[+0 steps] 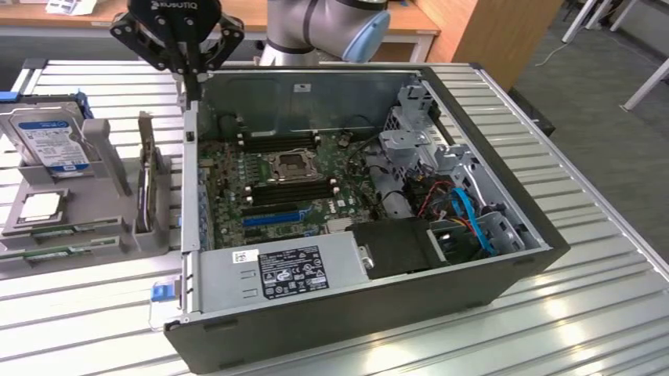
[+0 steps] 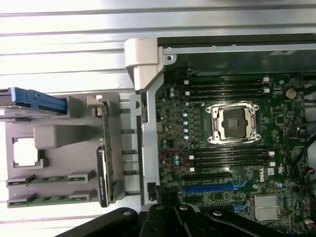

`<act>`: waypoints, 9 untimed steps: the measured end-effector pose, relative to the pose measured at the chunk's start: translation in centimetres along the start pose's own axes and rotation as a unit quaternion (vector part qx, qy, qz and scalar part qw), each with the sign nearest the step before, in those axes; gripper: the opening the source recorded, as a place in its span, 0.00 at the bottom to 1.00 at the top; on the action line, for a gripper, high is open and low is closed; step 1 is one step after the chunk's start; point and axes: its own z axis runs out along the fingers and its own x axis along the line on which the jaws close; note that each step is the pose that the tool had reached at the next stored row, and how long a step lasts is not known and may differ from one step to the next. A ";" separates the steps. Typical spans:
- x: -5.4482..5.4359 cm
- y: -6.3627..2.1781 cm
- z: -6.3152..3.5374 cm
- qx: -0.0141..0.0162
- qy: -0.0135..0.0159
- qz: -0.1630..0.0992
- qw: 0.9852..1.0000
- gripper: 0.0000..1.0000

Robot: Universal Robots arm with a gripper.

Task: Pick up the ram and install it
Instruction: 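Reach for the ram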

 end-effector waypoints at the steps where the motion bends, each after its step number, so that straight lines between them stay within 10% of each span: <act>1: 0.2 -0.02 0.00 0.000 0.000 0.000 1.000 0.10; 9: 2.1 -0.16 -0.05 0.000 0.000 0.000 1.000 0.10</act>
